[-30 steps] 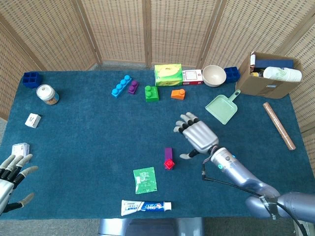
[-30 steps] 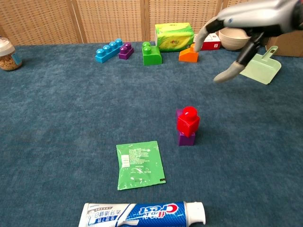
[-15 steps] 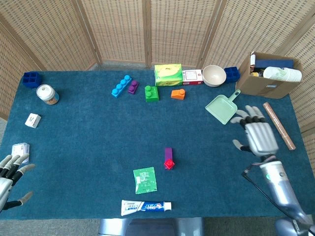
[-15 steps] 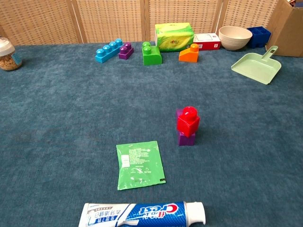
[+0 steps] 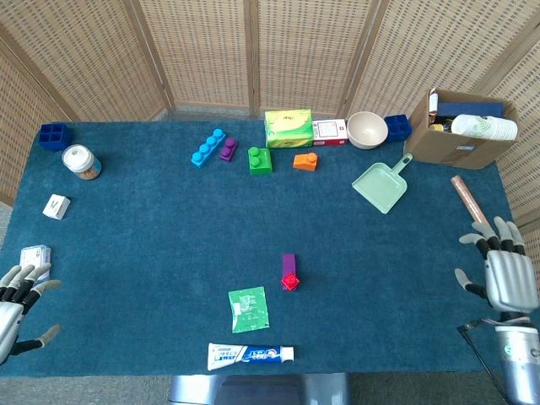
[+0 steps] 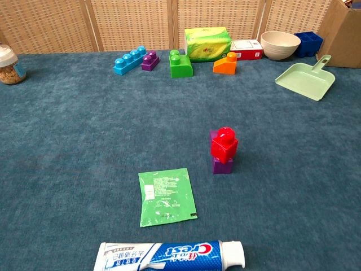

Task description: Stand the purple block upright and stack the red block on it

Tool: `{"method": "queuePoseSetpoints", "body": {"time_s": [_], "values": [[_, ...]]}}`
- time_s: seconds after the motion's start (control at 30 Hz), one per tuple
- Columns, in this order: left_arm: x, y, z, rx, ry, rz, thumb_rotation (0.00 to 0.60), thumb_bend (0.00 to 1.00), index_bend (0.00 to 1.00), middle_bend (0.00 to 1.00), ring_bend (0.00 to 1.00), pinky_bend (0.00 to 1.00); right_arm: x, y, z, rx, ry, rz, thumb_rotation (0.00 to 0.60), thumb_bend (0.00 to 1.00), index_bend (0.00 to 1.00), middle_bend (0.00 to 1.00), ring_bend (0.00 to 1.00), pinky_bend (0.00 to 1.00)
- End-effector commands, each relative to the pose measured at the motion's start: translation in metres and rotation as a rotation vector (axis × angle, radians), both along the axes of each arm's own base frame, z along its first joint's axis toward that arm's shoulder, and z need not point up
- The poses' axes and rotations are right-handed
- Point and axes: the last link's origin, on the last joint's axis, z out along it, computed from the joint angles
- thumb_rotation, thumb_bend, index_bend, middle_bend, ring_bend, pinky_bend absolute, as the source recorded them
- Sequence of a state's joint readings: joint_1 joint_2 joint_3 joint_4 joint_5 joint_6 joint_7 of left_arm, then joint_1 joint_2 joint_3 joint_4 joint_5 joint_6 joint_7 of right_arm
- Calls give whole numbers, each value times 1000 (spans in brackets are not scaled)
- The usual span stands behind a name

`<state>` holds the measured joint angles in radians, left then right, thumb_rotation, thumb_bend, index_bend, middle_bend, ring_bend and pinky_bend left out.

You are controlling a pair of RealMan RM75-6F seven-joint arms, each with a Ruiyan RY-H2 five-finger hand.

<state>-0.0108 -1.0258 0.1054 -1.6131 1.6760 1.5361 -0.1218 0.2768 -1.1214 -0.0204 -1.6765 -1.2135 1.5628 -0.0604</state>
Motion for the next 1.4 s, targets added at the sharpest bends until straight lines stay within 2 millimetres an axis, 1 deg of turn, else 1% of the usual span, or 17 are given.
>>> {"method": "queuePoseSetpoints", "body": {"time_s": [0.03,0.17,0.47,0.7,1.1,1.4], "values": [[1,-1,-2,21,0,-23,600,292,257,117,2,0,-11,14,-1,-4,-12,-23,600,222,356,221,21,83],[3,-2,-3,46,-3,-51,600,293,261,115,2,0,-18,24,-1,-6,-20,-35,600,221,357,221,21,83],[12,-5,-2,73,6,-79,600,292,261,107,2,0,-16,32,0,-12,-36,-7,600,220,357,221,21,83],[12,-4,-3,71,0,-62,600,293,259,102,0,0,-17,33,0,-12,-40,-8,600,220,356,221,21,83],[17,6,-8,52,-10,-83,600,293,258,97,0,0,-15,32,0,-15,-45,-15,600,220,356,221,21,83],[21,12,-15,16,-9,-89,600,293,258,96,0,0,-17,33,0,-12,-44,-26,600,220,356,221,21,83]]}}
